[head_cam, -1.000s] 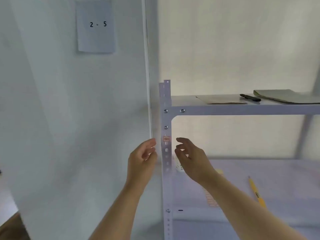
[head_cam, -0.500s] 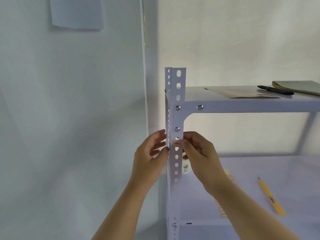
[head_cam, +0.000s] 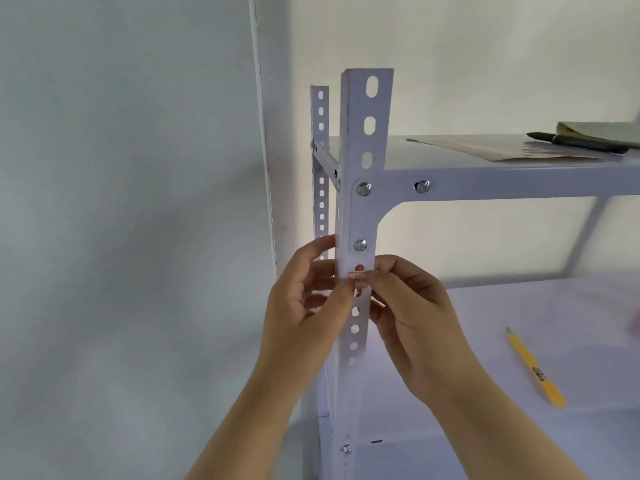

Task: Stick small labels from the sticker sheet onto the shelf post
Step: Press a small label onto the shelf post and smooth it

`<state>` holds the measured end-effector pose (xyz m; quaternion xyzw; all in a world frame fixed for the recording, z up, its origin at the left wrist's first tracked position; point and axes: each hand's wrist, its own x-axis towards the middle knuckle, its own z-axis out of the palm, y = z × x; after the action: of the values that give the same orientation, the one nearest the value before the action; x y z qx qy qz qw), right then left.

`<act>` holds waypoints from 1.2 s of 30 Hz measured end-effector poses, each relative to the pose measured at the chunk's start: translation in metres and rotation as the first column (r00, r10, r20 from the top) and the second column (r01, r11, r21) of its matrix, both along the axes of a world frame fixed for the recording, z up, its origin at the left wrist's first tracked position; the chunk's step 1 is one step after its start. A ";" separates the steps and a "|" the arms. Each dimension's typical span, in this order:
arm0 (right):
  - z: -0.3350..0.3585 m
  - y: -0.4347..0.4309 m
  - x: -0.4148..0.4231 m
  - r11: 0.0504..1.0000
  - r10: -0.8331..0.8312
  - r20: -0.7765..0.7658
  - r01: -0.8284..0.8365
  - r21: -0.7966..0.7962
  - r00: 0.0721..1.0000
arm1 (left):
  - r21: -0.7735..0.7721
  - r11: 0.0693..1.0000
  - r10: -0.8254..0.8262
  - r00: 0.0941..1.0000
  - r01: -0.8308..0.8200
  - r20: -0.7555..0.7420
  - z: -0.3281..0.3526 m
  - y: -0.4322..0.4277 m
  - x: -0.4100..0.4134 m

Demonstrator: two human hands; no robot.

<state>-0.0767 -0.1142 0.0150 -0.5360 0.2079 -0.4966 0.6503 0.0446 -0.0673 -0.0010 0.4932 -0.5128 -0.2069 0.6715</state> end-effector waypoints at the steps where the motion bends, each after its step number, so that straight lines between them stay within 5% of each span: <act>1: -0.001 -0.001 0.000 0.999 0.040 0.025 -0.040 0.031 0.999 | 0.003 1.000 0.005 1.000 -0.005 -0.006 0.000 -0.001 0.000; 19: 0.003 -0.004 0.003 0.886 0.231 0.152 -0.272 0.375 0.961 | -0.071 0.997 -0.031 0.997 0.026 -0.074 -0.012 -0.004 0.002; 36: 0.003 -0.006 0.002 0.880 0.213 0.170 -0.264 0.394 0.962 | -0.105 0.993 -0.064 0.996 0.057 -0.058 -0.012 -0.007 0.003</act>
<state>-0.0747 -0.1206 0.0181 -0.3766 0.2003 -0.3892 0.8164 0.0472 -0.0739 -0.0135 0.4355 -0.5167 -0.2155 0.7049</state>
